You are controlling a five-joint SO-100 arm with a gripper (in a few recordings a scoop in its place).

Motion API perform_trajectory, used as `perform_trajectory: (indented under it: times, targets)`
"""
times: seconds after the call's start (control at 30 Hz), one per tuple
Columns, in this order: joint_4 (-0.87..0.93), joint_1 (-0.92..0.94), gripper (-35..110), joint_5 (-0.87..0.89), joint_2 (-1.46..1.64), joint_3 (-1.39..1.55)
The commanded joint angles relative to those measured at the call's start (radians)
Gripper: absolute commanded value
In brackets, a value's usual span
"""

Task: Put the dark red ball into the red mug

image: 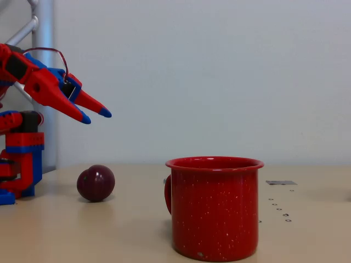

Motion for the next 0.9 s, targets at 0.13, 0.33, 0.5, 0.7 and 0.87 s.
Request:
perform_trajectory:
  times: [0.13, 0.33, 0.5, 0.7, 0.87]
  targets:
    - [-0.199, 0.041, 36, -0.115, -0.058, 0.063]
    - [-0.219, 0.074, 36, -0.23, -0.23, 0.072]
    - [-0.229, 0.084, 36, -0.25, -0.327, 0.075]
    - [-0.239, 0.086, 36, -0.264, -0.387, 0.094]
    - [-0.245, 0.094, 37, -0.268, -0.479, 0.091]
